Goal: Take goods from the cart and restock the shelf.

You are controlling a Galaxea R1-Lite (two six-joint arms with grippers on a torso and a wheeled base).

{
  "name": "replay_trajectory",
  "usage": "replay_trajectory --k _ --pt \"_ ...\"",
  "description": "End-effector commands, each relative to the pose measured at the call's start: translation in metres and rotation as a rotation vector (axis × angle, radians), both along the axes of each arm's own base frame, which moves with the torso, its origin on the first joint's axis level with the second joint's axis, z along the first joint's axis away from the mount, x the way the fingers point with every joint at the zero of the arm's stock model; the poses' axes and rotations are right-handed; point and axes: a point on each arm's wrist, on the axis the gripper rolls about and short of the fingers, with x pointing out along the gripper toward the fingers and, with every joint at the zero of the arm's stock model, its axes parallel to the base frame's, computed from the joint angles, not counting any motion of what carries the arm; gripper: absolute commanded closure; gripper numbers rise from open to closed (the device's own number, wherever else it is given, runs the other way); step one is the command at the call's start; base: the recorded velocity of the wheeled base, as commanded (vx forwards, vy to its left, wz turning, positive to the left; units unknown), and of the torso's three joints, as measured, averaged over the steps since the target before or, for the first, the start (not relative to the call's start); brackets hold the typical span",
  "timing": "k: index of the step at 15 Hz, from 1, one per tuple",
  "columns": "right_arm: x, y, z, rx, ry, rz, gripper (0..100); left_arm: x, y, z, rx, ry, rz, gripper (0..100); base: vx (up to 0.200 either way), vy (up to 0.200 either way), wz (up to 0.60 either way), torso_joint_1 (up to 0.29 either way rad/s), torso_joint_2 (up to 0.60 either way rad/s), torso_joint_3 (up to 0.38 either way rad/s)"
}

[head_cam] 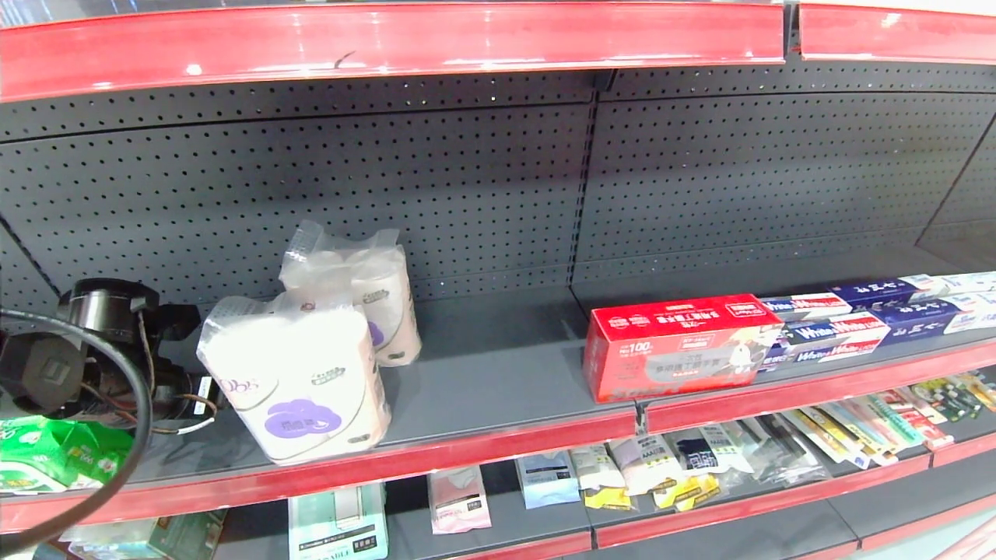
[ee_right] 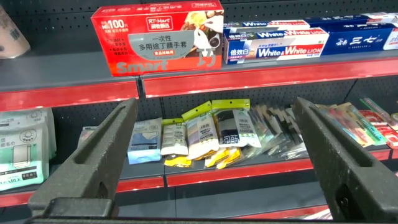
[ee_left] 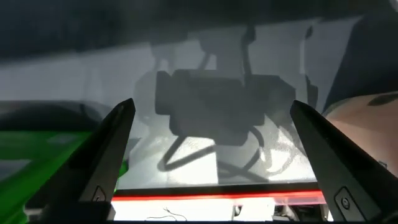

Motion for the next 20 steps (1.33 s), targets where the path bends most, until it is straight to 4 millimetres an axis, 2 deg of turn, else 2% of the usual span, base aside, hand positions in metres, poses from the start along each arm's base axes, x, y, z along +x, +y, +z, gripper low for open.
replay_trajectory --k 1,11,20 --pt "0.000 0.000 0.000 0.000 0.000 0.001 0 0.003 -0.002 -0.006 -0.005 0.015 -0.010 0 0.000 0.000 0.00 0.000 0.00 0.000" --pt "0.000 0.000 0.000 0.000 0.001 0.001 0 0.011 -0.022 -0.011 -0.014 0.011 -0.078 0 0.000 0.000 0.00 0.000 0.00 0.000" --pt "0.000 0.000 0.000 0.000 0.001 0.001 0 0.013 -0.026 -0.013 -0.016 0.018 -0.092 0 0.000 0.000 0.00 0.000 0.00 0.000"
